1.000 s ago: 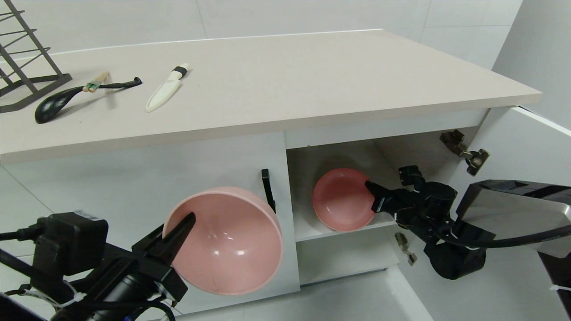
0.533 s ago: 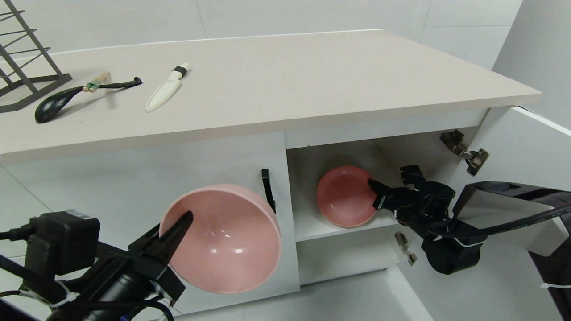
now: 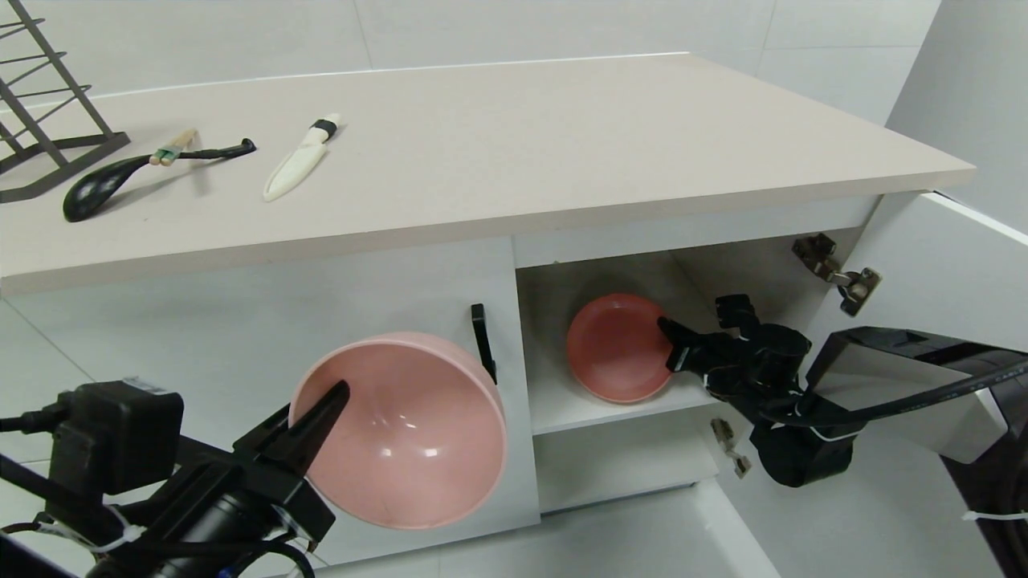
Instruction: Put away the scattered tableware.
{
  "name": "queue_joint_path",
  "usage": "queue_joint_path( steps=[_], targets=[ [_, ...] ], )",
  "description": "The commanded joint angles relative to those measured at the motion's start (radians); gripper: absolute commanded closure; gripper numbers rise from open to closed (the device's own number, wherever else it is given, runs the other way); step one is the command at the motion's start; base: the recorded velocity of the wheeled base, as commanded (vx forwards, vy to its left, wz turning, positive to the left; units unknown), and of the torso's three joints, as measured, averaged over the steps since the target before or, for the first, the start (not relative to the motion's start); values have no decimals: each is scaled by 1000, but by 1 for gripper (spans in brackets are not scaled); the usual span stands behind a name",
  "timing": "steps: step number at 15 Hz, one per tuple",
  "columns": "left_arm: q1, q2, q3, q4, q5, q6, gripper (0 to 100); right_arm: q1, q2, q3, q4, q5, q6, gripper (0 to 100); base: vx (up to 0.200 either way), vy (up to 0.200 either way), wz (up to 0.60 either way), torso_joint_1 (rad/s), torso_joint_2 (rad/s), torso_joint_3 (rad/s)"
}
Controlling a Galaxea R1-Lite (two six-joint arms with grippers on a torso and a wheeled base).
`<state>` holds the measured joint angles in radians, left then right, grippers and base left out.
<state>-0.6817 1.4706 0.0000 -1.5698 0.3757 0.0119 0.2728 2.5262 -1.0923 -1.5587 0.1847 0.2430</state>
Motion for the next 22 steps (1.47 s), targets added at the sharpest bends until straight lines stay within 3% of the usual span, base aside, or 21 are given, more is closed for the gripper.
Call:
queue_joint_path(
  steps=[1,5,6,13,16,20,22],
  targets=[
    [-1,4,0,-1,0,0,100,0,3,3,0,-2,-1,100,0,0,0,0,0,0],
    [1,7,0,-1,0,0,100,0,17,5,0,-4,-4,100,0,0,0,0,0,0],
    [1,7,0,-1,-1,0,100,0,19,2,0,-4,-4,0,0,0,0,0,0,0],
    [-6,50,-2,-1,-6,11,100,5,-81,54,-9,-2,-11,0,0,0,0,0,0,0],
    [-41,57,-12,-1,-6,23,100,40,-273,287,-12,-2,-16,0,0,0,0,0,0,0],
    [-47,68,-101,-1,-6,100,100,48,-455,600,-12,-1,-171,0,0,0,0,0,0,0],
    [-52,85,-121,-1,-5,111,100,54,-544,675,-12,-2,-171,0,0,0,0,0,0,0]
  ],
)
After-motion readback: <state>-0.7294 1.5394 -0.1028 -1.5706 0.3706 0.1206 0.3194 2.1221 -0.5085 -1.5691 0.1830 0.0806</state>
